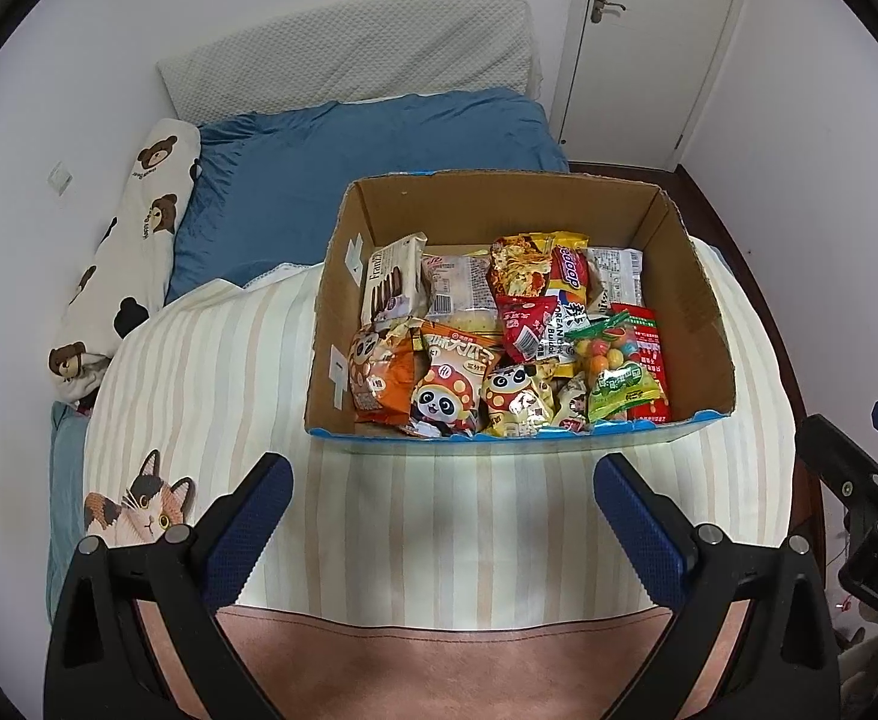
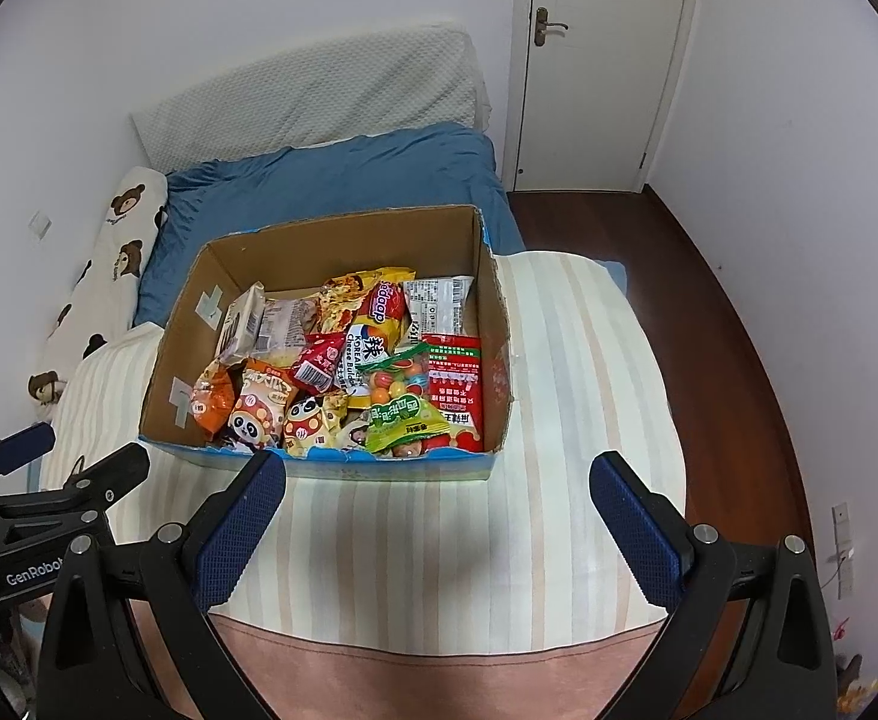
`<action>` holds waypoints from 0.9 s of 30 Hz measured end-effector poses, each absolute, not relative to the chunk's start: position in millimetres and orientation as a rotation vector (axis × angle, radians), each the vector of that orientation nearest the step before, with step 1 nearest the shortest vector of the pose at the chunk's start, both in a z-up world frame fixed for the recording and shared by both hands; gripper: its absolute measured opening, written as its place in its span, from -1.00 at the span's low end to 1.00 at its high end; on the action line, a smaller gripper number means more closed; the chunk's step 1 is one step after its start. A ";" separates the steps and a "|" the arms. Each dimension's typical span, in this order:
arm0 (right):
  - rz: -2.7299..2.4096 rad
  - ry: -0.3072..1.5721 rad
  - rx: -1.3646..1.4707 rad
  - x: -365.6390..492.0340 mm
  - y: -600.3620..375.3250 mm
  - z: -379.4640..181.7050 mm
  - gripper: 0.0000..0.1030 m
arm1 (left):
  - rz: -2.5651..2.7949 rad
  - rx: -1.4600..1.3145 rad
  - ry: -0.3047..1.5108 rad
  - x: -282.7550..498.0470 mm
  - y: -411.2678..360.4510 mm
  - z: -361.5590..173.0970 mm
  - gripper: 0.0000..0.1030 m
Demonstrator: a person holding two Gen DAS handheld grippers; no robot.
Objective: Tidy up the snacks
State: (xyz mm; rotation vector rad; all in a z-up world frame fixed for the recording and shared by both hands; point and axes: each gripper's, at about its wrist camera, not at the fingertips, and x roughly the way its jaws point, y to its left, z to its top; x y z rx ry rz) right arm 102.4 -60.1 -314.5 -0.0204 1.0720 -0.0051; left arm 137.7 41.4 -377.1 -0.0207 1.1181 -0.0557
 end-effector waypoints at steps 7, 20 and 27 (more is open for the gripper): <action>0.000 1.075 -0.020 100.2 -58.6 -311.7 1.00 | -0.056 -0.028 1.114 134.7 42.6 -372.8 1.00; 0.002 1.076 -0.014 95.6 -58.5 -309.3 1.00 | -0.052 -0.041 1.102 131.7 44.2 -364.1 1.00; 0.004 1.076 -0.015 95.7 -58.8 -309.0 1.00 | -0.049 -0.039 1.097 129.7 45.4 -362.0 1.00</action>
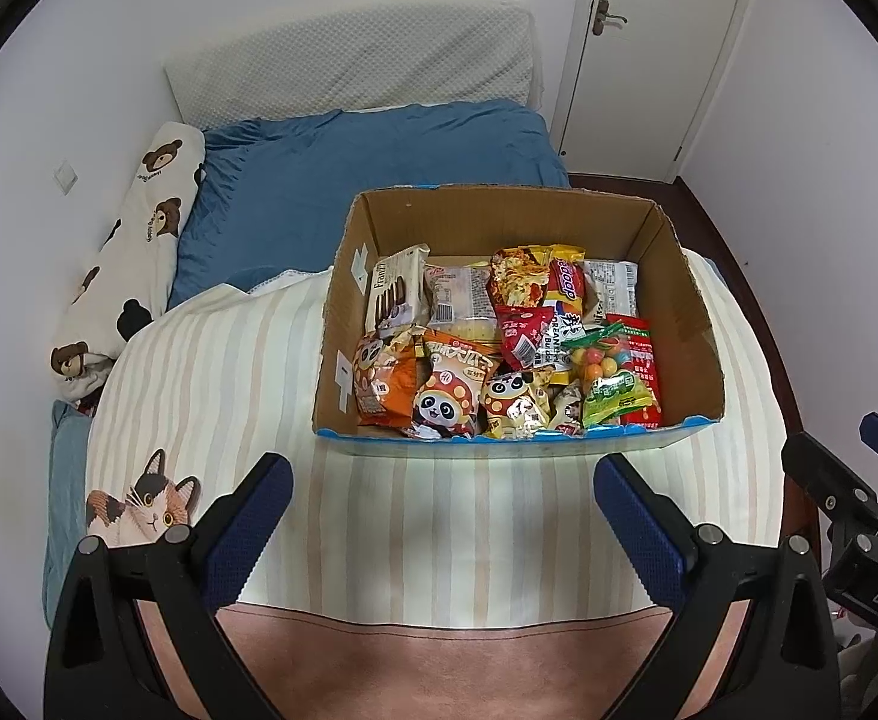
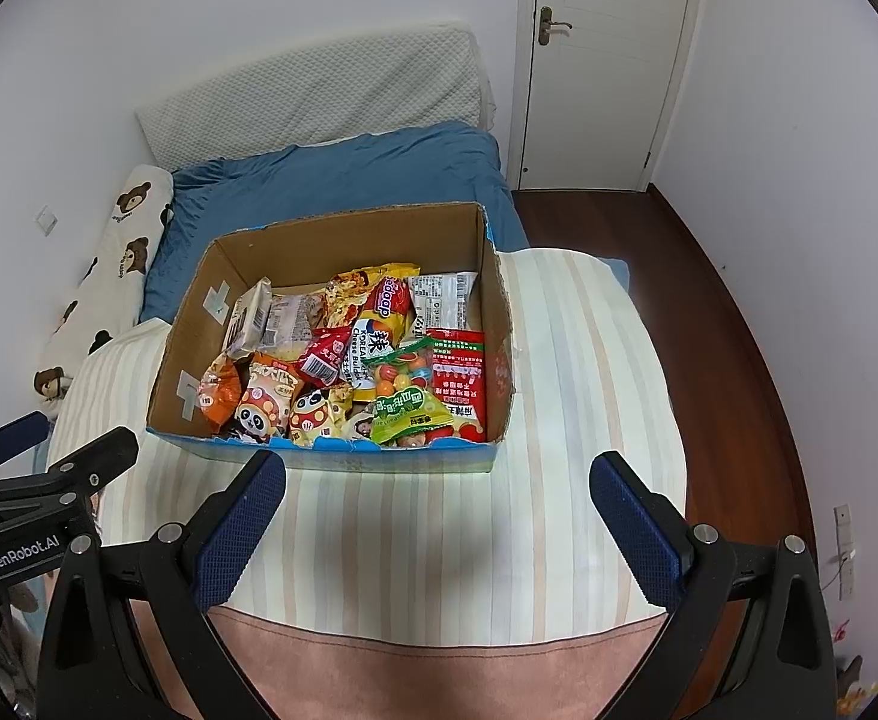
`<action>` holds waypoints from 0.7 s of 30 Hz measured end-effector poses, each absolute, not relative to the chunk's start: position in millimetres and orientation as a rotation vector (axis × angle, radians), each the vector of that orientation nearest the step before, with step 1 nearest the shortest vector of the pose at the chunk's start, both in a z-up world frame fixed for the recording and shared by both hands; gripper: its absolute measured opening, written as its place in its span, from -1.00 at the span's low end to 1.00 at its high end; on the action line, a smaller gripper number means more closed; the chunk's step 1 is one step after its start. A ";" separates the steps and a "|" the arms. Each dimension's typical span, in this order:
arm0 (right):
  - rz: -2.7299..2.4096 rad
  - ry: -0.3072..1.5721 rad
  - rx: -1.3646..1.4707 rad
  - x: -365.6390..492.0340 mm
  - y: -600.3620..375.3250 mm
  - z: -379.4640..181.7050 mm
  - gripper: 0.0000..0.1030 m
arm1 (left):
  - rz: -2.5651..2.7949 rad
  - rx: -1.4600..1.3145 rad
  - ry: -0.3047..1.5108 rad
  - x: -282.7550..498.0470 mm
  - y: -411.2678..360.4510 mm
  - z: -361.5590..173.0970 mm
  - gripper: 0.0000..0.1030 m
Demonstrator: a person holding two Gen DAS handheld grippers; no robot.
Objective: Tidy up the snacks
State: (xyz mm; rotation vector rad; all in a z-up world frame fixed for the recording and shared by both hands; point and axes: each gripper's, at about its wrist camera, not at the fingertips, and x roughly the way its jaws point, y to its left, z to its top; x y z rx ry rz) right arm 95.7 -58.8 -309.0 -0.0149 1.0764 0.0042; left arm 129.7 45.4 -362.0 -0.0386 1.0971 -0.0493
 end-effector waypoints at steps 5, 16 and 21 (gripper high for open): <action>0.003 1.081 -0.014 94.1 -60.6 -309.0 1.00 | -0.048 -0.040 1.099 128.8 46.3 -362.4 1.00; 0.014 1.078 -0.022 94.2 -59.2 -306.3 1.00 | -0.054 -0.051 1.101 127.1 46.4 -362.5 1.00; 0.019 1.068 -0.018 92.4 -58.4 -302.0 1.00 | -0.055 -0.061 1.100 123.9 46.8 -360.8 1.00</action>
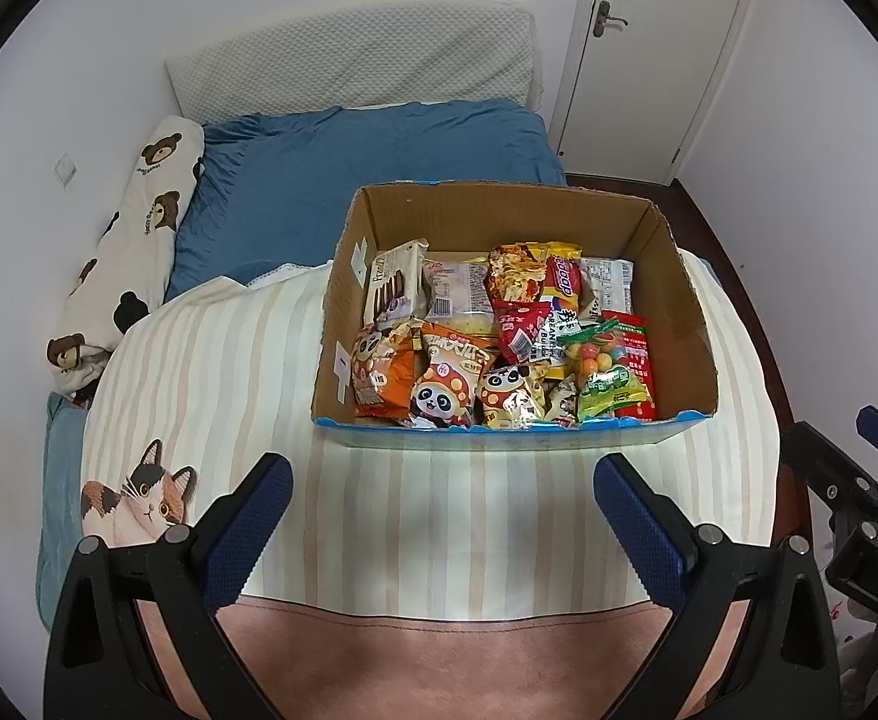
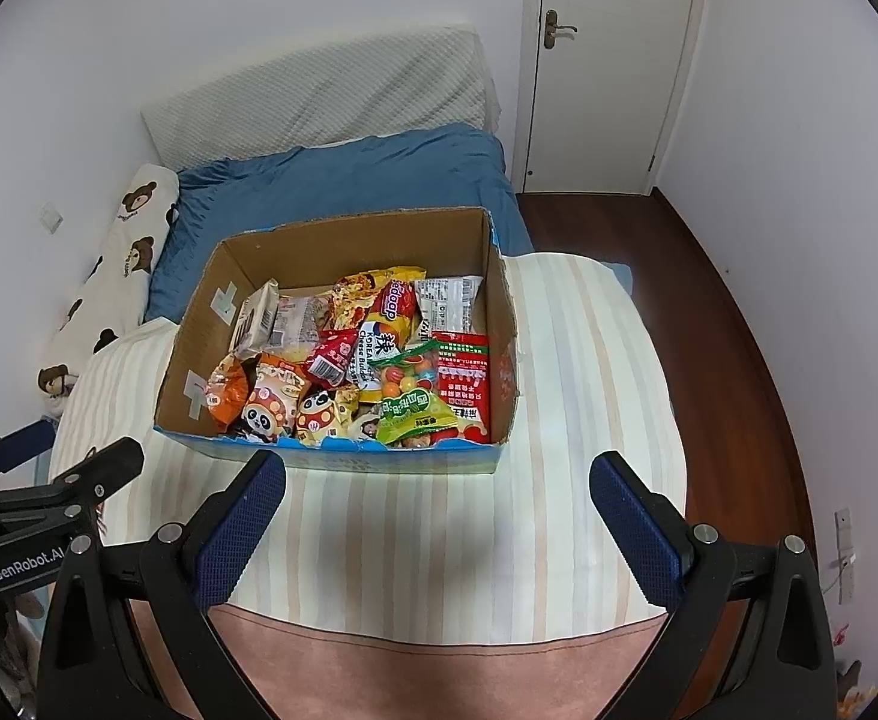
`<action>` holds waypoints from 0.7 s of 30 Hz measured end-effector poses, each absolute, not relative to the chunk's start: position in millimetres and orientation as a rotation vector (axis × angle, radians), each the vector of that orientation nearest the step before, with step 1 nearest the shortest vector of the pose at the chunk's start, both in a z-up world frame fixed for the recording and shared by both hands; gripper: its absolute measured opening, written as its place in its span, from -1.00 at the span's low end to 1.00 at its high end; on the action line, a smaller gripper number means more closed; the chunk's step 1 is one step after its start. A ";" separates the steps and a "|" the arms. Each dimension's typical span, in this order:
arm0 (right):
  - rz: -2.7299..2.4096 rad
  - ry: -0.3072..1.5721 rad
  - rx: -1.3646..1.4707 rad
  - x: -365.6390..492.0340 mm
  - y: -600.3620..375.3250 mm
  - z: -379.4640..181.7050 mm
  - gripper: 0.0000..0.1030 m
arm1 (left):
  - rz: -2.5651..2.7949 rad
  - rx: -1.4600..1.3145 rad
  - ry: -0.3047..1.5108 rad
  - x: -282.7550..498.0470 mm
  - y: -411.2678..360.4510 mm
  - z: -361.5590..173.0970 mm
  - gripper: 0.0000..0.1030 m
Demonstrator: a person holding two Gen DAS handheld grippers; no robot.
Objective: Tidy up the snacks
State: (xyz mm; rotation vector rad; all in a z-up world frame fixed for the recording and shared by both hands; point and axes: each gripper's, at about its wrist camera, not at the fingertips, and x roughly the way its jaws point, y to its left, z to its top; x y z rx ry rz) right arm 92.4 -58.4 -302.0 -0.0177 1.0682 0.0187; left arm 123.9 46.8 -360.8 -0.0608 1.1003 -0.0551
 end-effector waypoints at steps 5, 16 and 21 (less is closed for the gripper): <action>0.021 1.061 -0.006 90.3 -59.1 -299.0 1.00 | -0.055 -0.063 1.103 121.9 47.8 -360.2 1.00; 0.018 1.059 0.013 86.3 -61.0 -297.3 1.00 | -0.050 -0.065 1.078 117.3 48.5 -353.8 1.00; 0.015 1.058 0.019 83.4 -61.6 -297.5 1.00 | -0.052 -0.060 1.076 116.2 48.3 -352.8 1.00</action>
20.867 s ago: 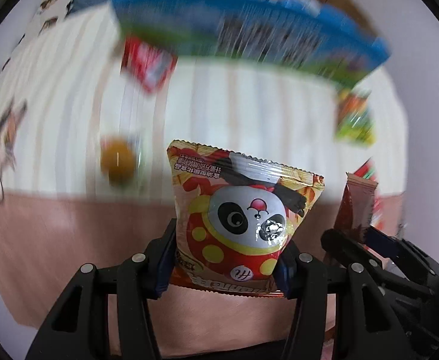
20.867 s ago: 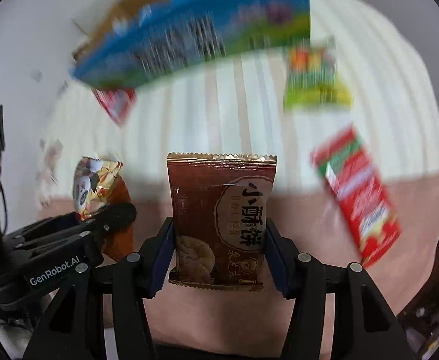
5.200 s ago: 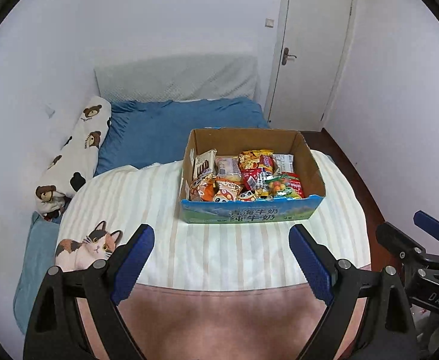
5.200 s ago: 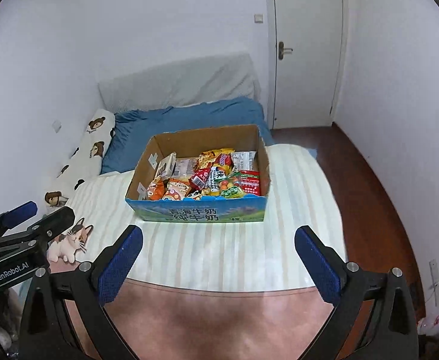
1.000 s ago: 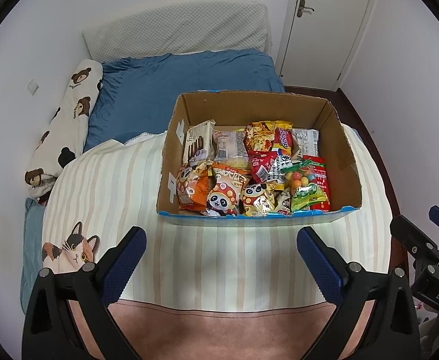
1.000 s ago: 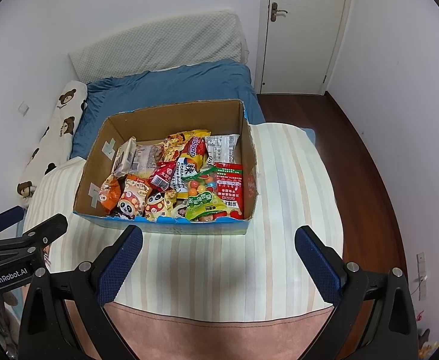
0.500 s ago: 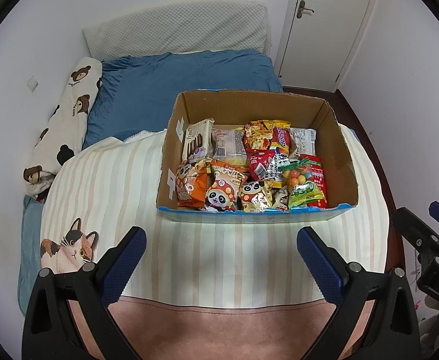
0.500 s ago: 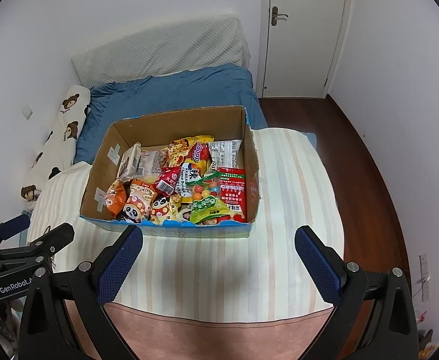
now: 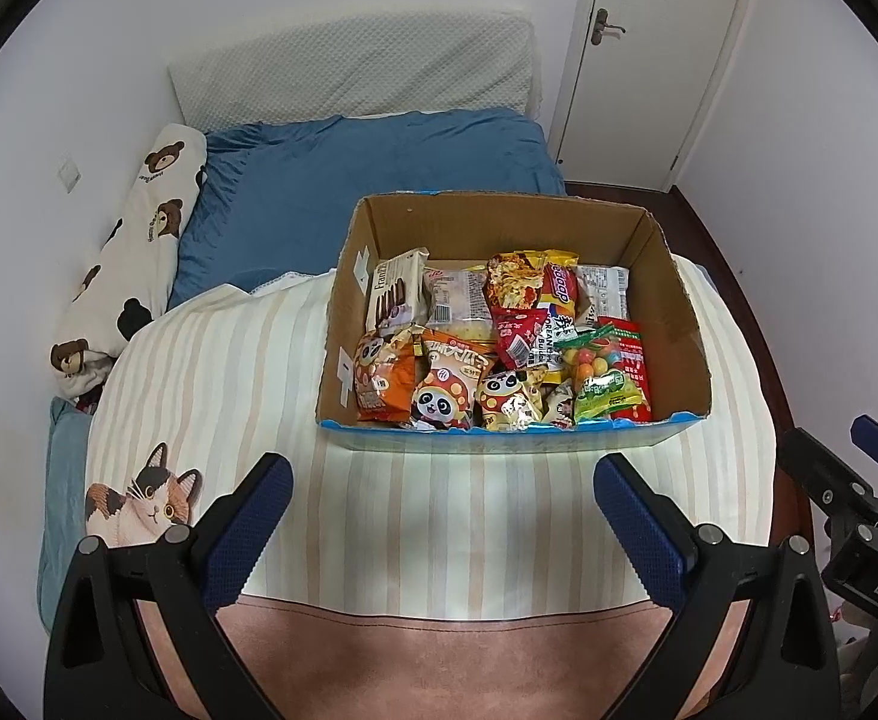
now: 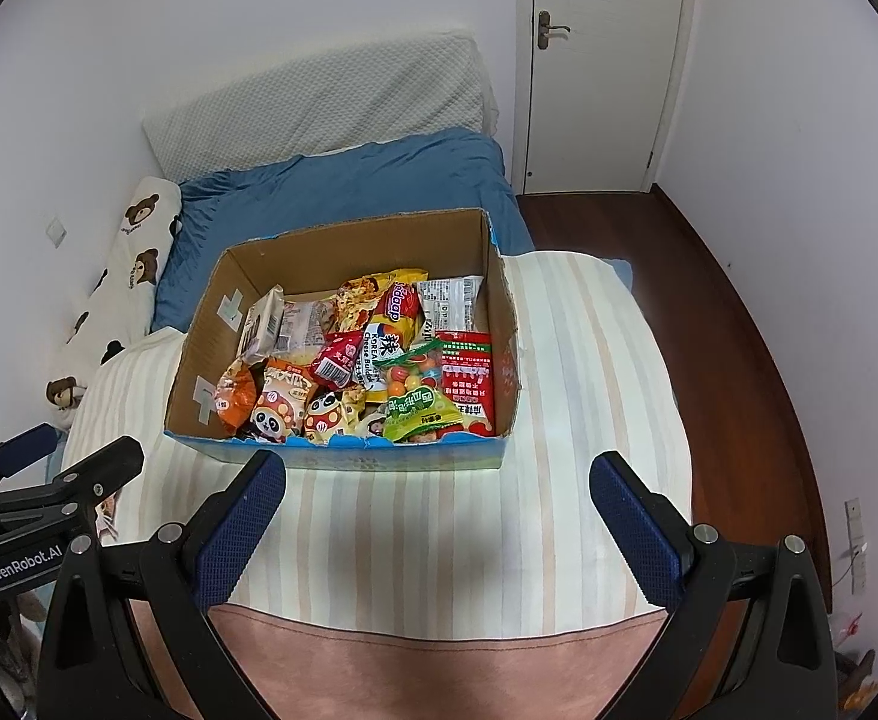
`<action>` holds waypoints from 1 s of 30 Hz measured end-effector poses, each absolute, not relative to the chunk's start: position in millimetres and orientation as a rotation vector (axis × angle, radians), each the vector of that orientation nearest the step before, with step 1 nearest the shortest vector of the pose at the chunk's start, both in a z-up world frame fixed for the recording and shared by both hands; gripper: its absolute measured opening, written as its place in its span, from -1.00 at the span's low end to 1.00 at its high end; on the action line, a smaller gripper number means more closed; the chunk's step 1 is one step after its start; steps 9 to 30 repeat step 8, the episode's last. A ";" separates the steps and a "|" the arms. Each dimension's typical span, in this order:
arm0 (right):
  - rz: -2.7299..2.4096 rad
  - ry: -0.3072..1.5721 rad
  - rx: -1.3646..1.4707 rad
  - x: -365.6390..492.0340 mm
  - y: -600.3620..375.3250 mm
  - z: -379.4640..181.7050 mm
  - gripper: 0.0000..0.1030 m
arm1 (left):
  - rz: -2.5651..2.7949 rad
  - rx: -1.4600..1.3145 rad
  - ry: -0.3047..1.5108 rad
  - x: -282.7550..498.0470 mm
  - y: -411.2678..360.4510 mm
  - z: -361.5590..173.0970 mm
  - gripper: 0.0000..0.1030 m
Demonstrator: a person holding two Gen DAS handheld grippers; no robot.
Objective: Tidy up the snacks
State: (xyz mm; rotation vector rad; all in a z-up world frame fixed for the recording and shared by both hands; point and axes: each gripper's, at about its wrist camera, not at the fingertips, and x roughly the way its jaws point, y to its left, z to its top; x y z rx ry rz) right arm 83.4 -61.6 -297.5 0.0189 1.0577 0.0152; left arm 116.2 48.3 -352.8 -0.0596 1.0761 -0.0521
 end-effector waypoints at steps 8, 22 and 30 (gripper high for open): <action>0.015 1.056 0.024 82.7 -62.8 -297.6 1.00 | -0.054 -0.058 1.075 115.9 47.7 -352.9 1.00; 0.015 1.056 0.024 82.7 -62.8 -297.6 1.00 | -0.054 -0.058 1.075 115.9 47.7 -352.9 1.00; 0.015 1.056 0.024 82.7 -62.8 -297.6 1.00 | -0.054 -0.058 1.075 115.9 47.7 -352.9 1.00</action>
